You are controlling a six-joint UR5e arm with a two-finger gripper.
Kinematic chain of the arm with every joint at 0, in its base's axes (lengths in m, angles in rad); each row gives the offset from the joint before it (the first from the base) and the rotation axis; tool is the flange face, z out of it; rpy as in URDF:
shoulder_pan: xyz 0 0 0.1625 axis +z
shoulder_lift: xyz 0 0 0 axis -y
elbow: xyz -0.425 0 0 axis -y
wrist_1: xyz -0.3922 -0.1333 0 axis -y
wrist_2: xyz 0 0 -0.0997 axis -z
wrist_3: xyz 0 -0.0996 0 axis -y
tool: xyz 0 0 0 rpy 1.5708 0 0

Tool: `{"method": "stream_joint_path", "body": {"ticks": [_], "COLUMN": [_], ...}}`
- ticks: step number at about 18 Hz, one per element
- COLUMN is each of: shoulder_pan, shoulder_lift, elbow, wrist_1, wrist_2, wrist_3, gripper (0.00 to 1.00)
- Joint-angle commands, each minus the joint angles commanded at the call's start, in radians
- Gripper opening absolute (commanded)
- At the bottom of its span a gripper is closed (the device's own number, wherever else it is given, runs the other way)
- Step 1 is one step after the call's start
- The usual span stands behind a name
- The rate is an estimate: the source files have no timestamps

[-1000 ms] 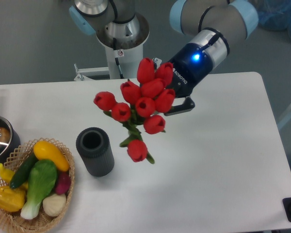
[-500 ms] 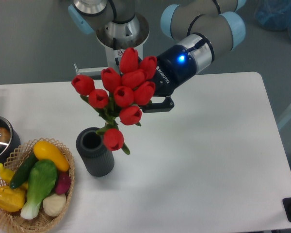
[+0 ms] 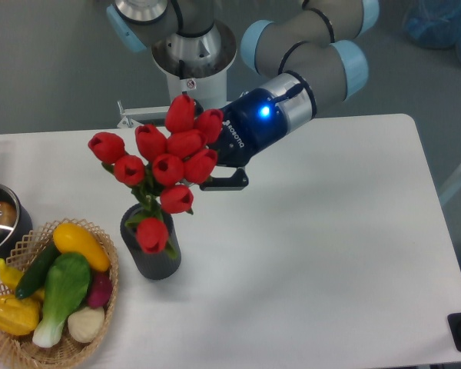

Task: Insert the flowers into the vase
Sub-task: 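Lower the tulip stems down into the grey vase opening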

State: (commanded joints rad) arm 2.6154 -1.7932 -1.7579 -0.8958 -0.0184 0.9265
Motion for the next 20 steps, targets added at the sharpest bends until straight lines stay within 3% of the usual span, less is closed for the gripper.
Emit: {"method": "stream_joint_path", "body": {"ticks": [10, 20], "shoulder_pan": [-0.012, -0.011], "shoulder_lift": [-0.057, -0.057], "elbow": [-0.052, -0.130], "wrist_1": [0.003, 0.002], "wrist_2": [0.000, 0.015], "wrist_3": [0.126, 0.225], "gripper": [0.00, 0.00]}}
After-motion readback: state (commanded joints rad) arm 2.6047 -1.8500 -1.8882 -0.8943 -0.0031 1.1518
